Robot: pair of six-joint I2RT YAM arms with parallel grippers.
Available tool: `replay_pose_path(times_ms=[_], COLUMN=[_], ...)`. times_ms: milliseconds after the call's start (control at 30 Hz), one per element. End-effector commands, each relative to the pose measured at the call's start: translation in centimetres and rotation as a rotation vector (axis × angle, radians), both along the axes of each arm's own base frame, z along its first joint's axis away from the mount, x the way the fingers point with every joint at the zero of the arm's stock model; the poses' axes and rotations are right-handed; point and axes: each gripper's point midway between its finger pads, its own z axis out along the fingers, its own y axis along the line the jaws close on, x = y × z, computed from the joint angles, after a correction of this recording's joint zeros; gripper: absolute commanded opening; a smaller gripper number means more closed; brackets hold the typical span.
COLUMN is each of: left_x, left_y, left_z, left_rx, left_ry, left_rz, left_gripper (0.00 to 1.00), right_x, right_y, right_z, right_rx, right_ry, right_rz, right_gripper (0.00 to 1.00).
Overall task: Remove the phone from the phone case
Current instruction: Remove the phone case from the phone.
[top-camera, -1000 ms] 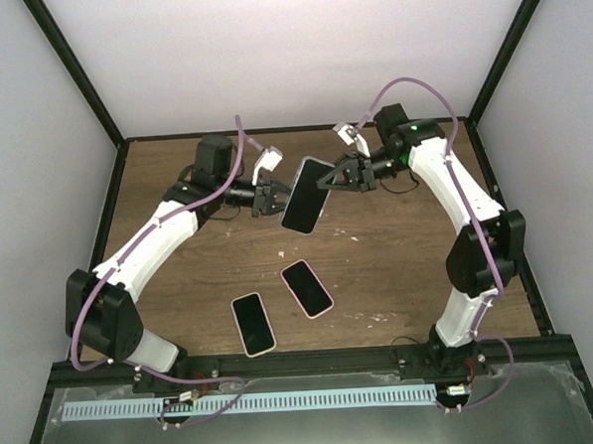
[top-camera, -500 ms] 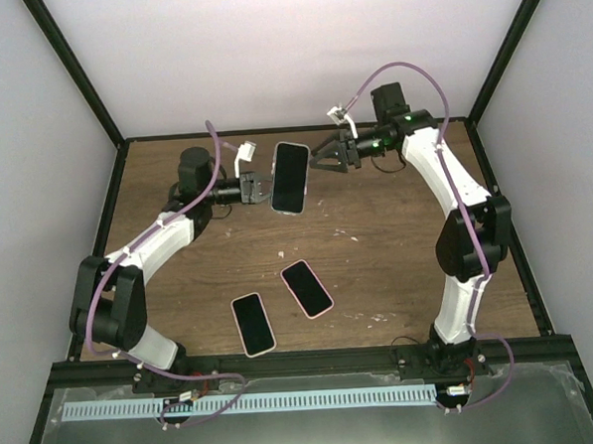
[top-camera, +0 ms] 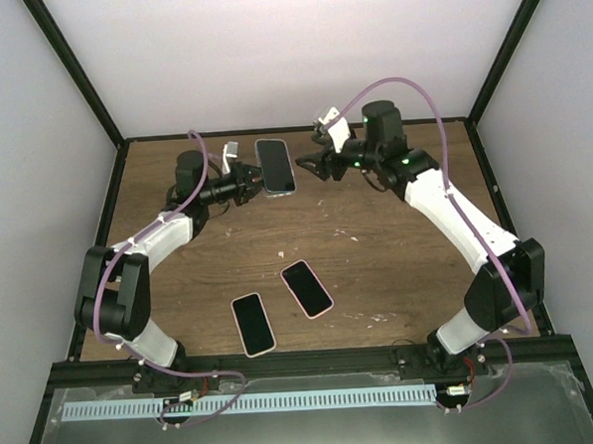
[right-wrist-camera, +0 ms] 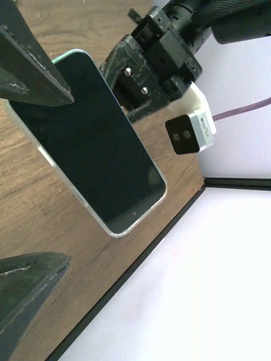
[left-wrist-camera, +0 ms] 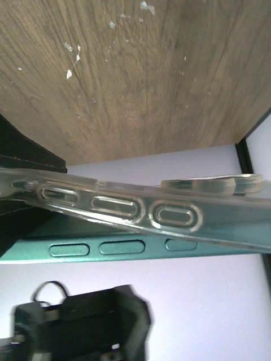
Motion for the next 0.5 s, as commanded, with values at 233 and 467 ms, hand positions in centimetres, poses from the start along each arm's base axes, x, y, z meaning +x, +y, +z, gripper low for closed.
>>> replay_pose_path(times_ms=[233, 467], left_x=[2.2, 2.0], left_y=[1.2, 1.3], left_z=[-1.4, -1.3], left_rx=[-0.033, -0.031], left_ry=[0.259, 0.277], left_rz=[0.152, 0.16], left_gripper=[0.0, 0.0], right_x=[-3.4, -4.9], right_y=[4.3, 6.4], right_z=[-1.0, -3.5], right_rx=[-0.173, -0.263], right_ry=[-0.287, -0.398], right_rz=[-0.046, -0.042], right_gripper=[0.67, 0.66])
